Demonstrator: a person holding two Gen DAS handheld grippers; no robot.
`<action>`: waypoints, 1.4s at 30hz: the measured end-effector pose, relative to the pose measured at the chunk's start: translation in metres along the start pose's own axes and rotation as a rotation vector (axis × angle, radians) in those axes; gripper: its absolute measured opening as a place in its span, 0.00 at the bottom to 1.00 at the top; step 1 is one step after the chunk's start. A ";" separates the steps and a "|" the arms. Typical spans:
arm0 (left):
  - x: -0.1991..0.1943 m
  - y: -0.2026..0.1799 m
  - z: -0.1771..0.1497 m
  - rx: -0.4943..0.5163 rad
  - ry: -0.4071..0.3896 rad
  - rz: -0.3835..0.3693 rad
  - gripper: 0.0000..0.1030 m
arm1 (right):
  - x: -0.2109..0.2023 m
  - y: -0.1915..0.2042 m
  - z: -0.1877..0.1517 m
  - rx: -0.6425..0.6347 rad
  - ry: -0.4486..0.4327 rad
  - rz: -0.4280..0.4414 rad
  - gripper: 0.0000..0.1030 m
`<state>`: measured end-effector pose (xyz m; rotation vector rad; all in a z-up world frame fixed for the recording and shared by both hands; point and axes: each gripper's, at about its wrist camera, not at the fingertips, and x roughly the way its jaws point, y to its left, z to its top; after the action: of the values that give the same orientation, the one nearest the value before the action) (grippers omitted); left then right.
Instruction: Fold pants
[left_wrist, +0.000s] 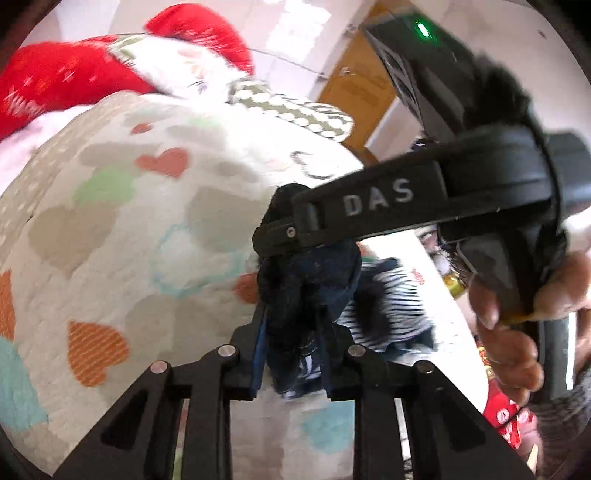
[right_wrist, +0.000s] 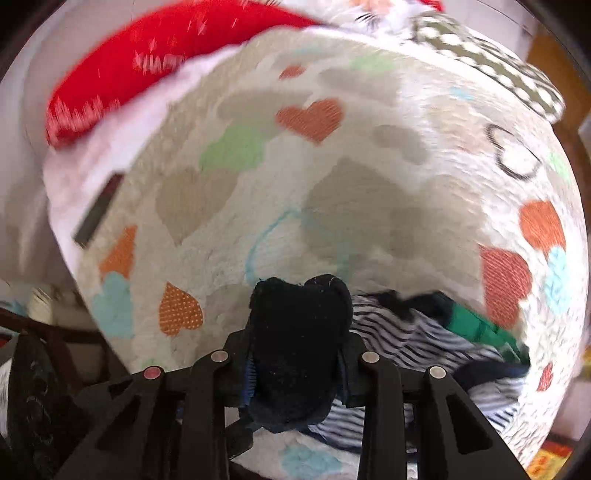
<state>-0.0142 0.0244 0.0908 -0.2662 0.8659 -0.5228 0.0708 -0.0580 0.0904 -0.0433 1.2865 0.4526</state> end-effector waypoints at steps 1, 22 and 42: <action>0.001 -0.004 0.002 0.006 0.004 -0.018 0.24 | -0.010 -0.015 -0.005 0.023 -0.023 0.024 0.34; 0.084 -0.045 -0.007 0.050 0.241 -0.018 0.42 | -0.077 -0.187 -0.086 0.413 -0.268 0.007 0.54; 0.081 -0.056 -0.017 0.119 0.225 0.062 0.56 | -0.045 -0.184 -0.135 0.482 -0.425 0.169 0.53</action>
<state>-0.0024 -0.0664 0.0516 -0.0721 1.0536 -0.5508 0.0023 -0.2768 0.0524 0.5436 0.9526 0.2652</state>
